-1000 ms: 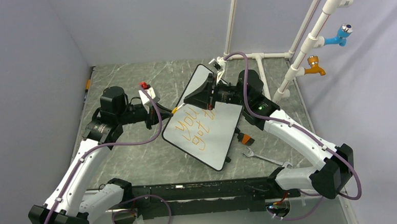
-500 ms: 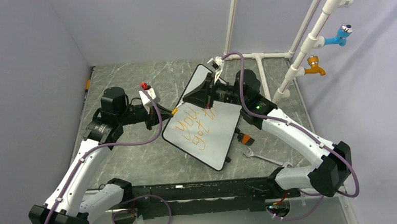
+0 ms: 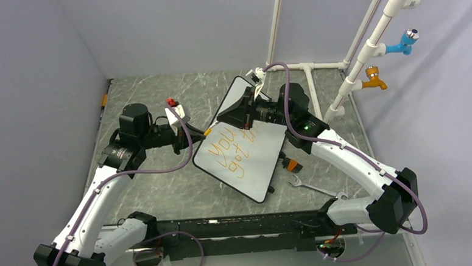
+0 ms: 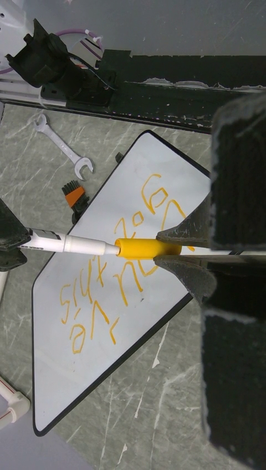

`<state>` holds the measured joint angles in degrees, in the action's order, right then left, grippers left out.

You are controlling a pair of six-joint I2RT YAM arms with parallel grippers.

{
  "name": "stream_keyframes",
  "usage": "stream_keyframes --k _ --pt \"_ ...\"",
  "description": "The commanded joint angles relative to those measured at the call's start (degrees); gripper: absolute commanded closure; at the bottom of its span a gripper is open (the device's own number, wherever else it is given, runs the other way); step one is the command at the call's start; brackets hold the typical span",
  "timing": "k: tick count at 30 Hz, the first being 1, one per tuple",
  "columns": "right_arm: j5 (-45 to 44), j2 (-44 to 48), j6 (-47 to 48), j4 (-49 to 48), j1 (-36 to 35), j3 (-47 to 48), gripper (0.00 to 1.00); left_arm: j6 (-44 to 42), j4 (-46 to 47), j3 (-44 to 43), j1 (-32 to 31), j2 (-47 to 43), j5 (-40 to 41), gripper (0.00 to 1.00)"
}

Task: Write a sentence on the whiteboard
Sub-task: Insert the whiteboard marker without the cap into the pen cap.

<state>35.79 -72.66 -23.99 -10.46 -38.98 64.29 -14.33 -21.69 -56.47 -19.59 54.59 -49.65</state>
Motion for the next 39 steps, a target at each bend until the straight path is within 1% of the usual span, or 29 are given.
stream_keyframes --k 1,13,25,32,39 --pt "-0.8 0.7 1.1 -1.2 -0.6 1.3 1.0 -0.7 2.0 0.3 0.0 -1.3 -0.4 1.0" --pt "-1.0 0.5 1.8 0.2 -1.6 0.8 1.0 -0.5 2.6 1.0 0.1 -2.5 0.6 1.0" --pt "-3.6 2.2 2.6 1.0 -1.7 -0.7 1.0 -0.2 3.6 1.6 0.1 -3.5 1.3 1.0" --pt "-1.0 0.2 2.9 2.2 -1.8 1.1 1.0 -0.5 3.0 1.4 0.0 -3.1 0.3 1.0" --pt "1.9 -4.8 6.0 7.2 -4.1 6.7 1.0 -0.8 2.6 1.2 0.0 -2.8 -0.5 1.0"
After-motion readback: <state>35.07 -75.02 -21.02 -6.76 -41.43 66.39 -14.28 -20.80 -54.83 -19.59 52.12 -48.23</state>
